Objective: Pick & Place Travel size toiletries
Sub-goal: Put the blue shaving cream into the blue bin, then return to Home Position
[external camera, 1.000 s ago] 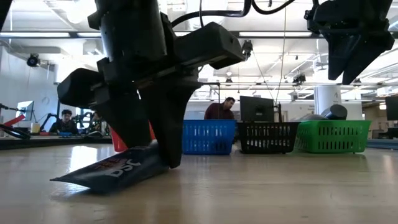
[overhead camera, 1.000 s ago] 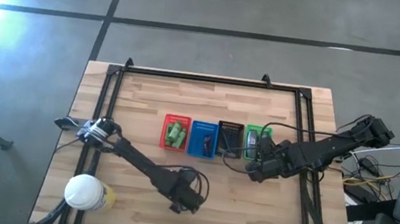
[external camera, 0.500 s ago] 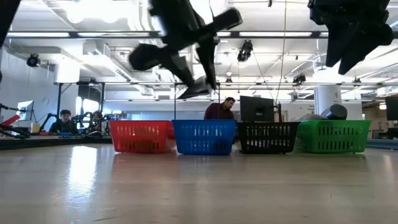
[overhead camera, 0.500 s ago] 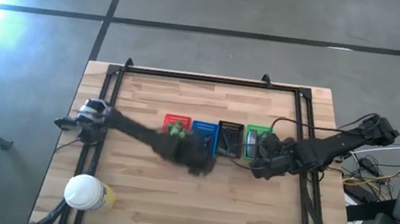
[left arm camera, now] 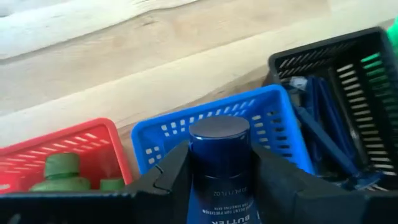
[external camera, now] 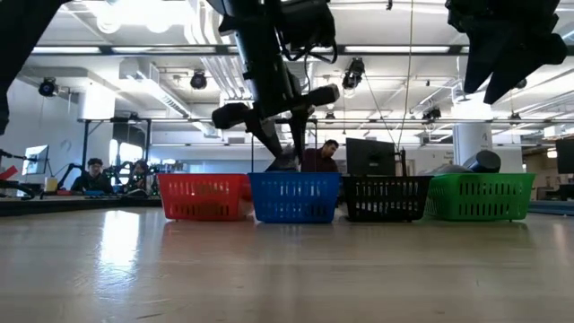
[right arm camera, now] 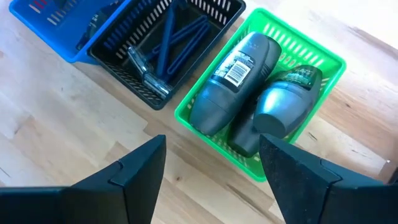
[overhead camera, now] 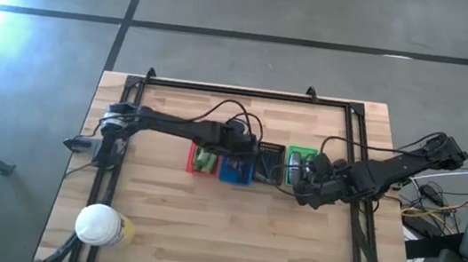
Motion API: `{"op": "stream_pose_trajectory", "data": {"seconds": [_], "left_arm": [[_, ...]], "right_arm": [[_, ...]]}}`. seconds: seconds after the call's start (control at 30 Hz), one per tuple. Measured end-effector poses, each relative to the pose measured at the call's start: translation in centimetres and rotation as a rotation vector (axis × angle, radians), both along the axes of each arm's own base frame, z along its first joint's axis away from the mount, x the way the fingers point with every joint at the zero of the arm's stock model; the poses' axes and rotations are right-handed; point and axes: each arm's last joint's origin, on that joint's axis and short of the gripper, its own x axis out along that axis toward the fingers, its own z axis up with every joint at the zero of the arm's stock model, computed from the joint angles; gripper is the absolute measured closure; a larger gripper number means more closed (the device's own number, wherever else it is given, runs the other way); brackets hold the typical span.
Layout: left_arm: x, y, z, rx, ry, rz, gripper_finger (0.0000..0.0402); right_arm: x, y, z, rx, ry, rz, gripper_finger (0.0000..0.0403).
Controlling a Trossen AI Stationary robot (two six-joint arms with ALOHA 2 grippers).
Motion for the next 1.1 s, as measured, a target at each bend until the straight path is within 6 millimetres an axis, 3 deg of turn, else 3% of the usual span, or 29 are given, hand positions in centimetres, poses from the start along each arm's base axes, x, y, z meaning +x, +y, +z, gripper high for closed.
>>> {"op": "stream_pose_trajectory", "data": {"seconds": [0.33, 0.5, 0.63, 0.77, 0.9, 1.1], "left_arm": [[0.1, -0.9, 0.0, -0.020, -0.003, -0.028, 0.0197], [0.1, -1.3, 1.1, -0.076, 0.005, -0.192, 0.0183], [-0.5, -3.5, 5.2, 0.002, -0.065, -0.452, 0.0185], [-2.7, -5.5, 10.4, 0.131, -0.141, -0.680, 0.0185], [-5.7, -6.0, 14.5, 0.142, -0.268, -0.654, 0.0184], [-10.2, -7.4, 19.1, 0.210, -0.412, -0.757, 0.0184]], "right_arm": [[-0.1, 0.0, -0.1, -0.005, 0.008, 0.007, 0.0118], [0.0, 0.0, 0.1, -0.010, 0.005, 0.033, 0.0102], [0.2, 0.1, 1.8, -0.052, 0.003, 0.189, 0.0094], [-0.1, 0.0, 4.4, -0.134, 0.053, 0.402, 0.0087], [-0.6, -0.1, 7.5, -0.088, 0.004, 0.399, 0.0078], [-1.5, 0.4, 11.6, -0.002, -0.193, 0.608, 0.0060]]}}
